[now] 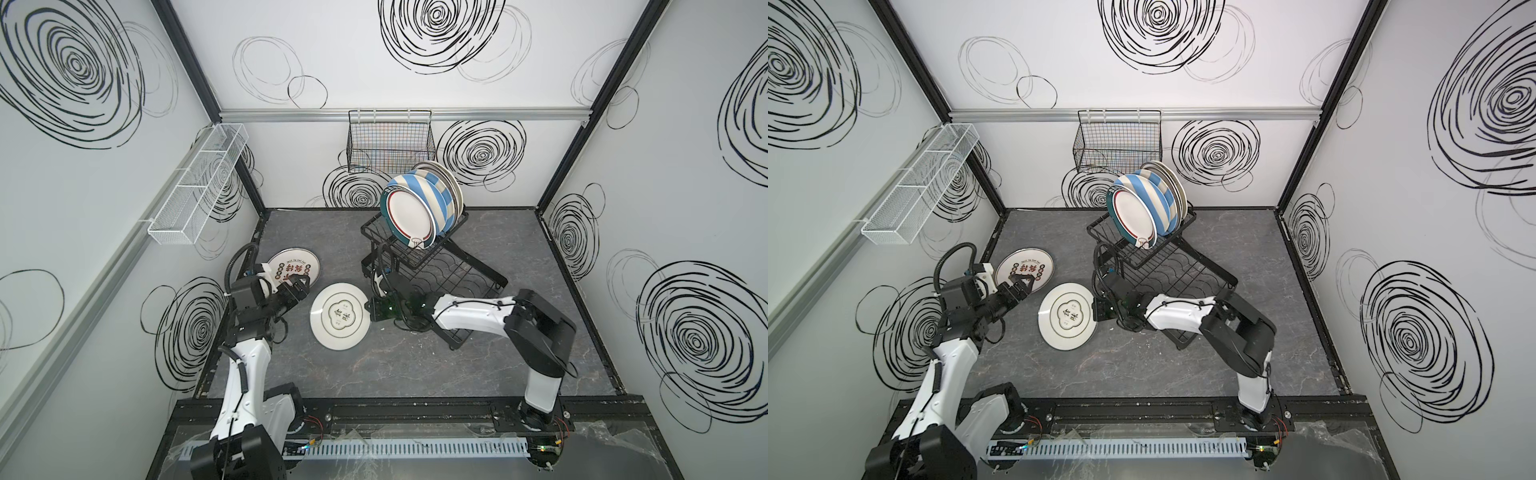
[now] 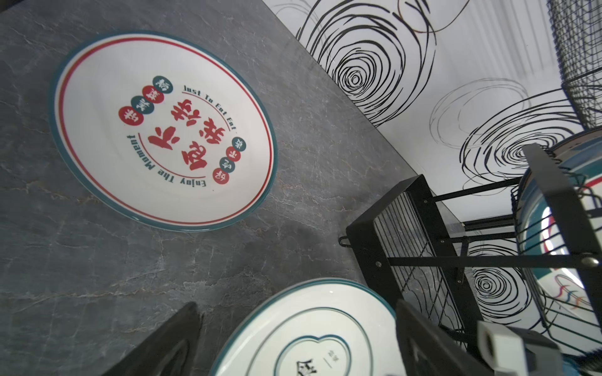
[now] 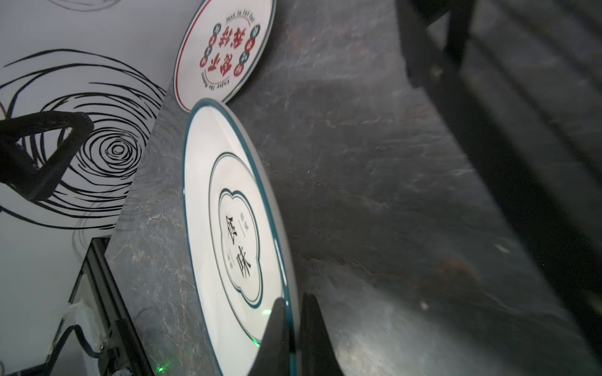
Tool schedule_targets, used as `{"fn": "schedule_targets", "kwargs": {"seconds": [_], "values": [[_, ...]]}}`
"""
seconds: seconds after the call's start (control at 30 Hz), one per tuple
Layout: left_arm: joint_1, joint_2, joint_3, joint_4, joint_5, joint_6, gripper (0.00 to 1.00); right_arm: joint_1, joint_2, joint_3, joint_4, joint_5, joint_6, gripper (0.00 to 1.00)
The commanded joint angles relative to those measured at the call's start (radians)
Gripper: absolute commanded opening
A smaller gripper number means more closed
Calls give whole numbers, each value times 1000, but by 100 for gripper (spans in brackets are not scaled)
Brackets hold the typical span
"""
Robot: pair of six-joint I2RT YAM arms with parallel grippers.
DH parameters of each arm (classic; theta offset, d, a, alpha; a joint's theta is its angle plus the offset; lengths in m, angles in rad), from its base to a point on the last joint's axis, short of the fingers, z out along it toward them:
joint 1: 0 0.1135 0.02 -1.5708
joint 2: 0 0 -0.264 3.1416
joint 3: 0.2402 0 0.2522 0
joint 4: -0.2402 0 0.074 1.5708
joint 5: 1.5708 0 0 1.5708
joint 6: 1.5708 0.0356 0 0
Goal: Load plates into a dish rack
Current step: Pick up the plate from the middle-left of the table, then place the plate on the dish rack.
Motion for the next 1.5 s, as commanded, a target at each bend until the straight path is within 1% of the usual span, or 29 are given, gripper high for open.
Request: {"fn": "schedule_targets", "kwargs": {"seconds": [0.0,0.07,0.17,0.2,0.23,0.33,0.43,0.6,0.67,0.7,0.83,0.9,1.0,1.23,1.47], "values": [[1,-1,46,20,2,5,96,3,-182,-2,-100,167,-56,0],[-18,14,66,6,-6,22,96,2,-258,3,-173,224,-100,0],[-78,44,102,-26,-54,61,96,3,-385,13,-245,333,-183,0],[-102,54,114,-41,-89,62,96,1,-423,33,-287,370,-197,0],[-116,64,121,-46,-115,90,96,-3,-453,64,-338,408,-214,0],[-136,96,138,-27,-142,85,96,-5,-500,187,-467,519,-262,0],[-162,158,181,-22,-163,86,96,-5,-521,306,-523,572,-309,0],[-234,256,252,-8,-229,86,96,-6,-515,489,-541,592,-386,0],[-251,294,266,13,-254,80,96,-6,-500,543,-533,638,-430,0],[-257,320,275,21,-261,75,96,-6,-488,564,-524,680,-460,0],[-284,403,322,37,-261,70,96,-13,-417,630,-504,820,-571,0],[-303,422,336,45,-274,70,96,-14,-392,640,-489,867,-604,0],[-303,454,350,43,-276,75,96,-14,-373,635,-466,914,-630,0],[-304,525,353,68,-250,72,96,-10,-358,572,-437,961,-634,0],[-302,543,347,79,-236,72,96,-10,-331,529,-390,1014,-670,0]]}}
